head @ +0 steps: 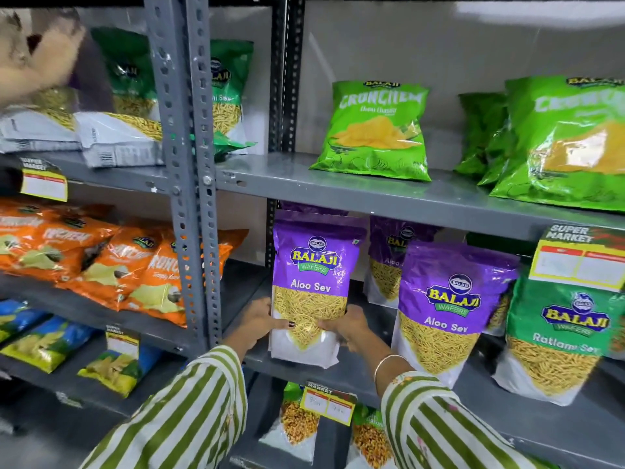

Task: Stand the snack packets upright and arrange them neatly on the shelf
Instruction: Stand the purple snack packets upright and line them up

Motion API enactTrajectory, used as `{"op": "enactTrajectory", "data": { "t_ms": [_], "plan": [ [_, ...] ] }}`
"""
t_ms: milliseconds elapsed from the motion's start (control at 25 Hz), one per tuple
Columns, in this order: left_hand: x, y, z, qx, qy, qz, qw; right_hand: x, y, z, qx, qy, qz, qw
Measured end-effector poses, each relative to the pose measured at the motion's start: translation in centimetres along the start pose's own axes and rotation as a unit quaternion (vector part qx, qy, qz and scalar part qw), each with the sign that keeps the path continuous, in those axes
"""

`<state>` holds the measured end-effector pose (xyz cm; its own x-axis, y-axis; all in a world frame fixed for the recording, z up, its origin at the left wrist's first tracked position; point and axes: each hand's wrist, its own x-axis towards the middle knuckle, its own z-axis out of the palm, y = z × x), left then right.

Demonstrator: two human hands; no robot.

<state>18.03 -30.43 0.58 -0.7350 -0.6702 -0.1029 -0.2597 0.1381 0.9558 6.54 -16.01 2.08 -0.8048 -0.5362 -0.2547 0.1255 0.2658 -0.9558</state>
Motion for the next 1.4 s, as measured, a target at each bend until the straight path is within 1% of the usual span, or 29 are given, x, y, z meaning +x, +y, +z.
{"op": "enactTrajectory", "data": {
  "t_ms": [160,320,480,600,680,840,1000,1240,1320,1400],
  "plan": [
    [1.1,0.2,0.4,0.037,0.037,0.049,0.997,1.3,0.3,-0.2,0.001,0.013,-0.030,0.999],
    [2.1,0.7,2.4,0.044,0.050,0.070,0.995,2.6,0.8,-1.3,-0.039,0.062,-0.099,0.992],
    [2.9,-0.7,4.1,0.004,0.064,0.087,0.994,2.6,1.4,-2.0,-0.065,0.082,-0.129,0.986],
    [3.3,-1.4,4.4,-0.020,0.062,0.073,0.995,2.0,1.6,-2.4,-0.064,0.080,-0.139,0.985],
    [5.3,-2.6,5.7,-0.039,0.023,0.047,0.998,3.8,3.2,-3.3,-0.059,0.072,-0.114,0.989],
    [3.6,-2.6,6.3,-0.010,-0.028,-0.018,0.999,3.5,5.3,-3.8,-0.077,0.021,-0.065,0.995],
    [3.7,-3.1,6.3,-0.005,-0.010,-0.027,1.000,4.2,5.8,-2.9,-0.094,0.013,-0.066,0.993],
    [3.7,-4.0,1.7,-0.004,0.011,-0.026,1.000,4.4,5.7,1.9,-0.062,-0.002,-0.086,0.994],
    [3.3,-3.9,0.1,-0.027,0.005,-0.025,0.999,4.1,5.0,3.7,-0.064,-0.010,-0.084,0.994],
    [2.7,-2.7,-1.1,-0.074,-0.002,-0.030,0.997,4.3,4.6,4.6,-0.047,-0.031,-0.091,0.994]
  ]
}}
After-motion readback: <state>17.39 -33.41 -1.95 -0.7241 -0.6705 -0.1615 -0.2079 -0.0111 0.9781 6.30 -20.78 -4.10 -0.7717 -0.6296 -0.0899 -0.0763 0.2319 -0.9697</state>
